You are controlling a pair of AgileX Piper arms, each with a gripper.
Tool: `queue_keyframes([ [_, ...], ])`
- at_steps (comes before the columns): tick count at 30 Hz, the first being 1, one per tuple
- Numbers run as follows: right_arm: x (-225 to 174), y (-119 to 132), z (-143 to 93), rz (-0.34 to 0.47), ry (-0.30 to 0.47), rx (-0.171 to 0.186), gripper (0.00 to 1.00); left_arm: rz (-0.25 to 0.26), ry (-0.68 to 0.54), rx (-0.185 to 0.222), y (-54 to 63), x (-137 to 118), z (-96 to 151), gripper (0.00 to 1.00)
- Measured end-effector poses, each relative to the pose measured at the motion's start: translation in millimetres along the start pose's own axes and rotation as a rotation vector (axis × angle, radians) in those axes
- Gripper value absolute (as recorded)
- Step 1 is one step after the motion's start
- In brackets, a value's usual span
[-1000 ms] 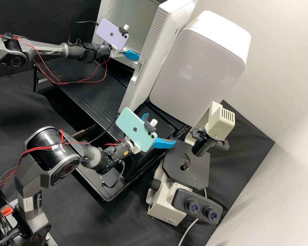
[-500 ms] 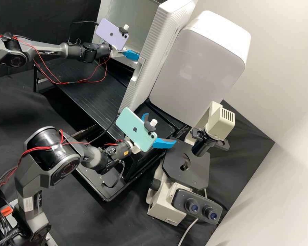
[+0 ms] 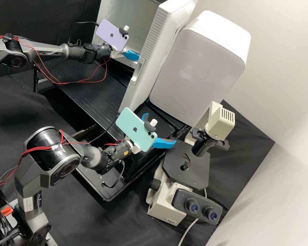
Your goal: Take the petri dish out of the incubator
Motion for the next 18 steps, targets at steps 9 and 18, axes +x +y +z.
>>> queue_keyframes([
  [9, 0.0, 0.0, 0.0, 0.000, 0.000, 0.000, 1.00, 0.005, 0.003, 0.001, 1.4, -0.1, 0.0, 0.00],
  [18, 0.0, 0.0, 0.0, 0.000, 0.000, 0.000, 1.00, 0.014, 0.019, -0.001, 3.4, -0.1, -1.1, 0.00],
])
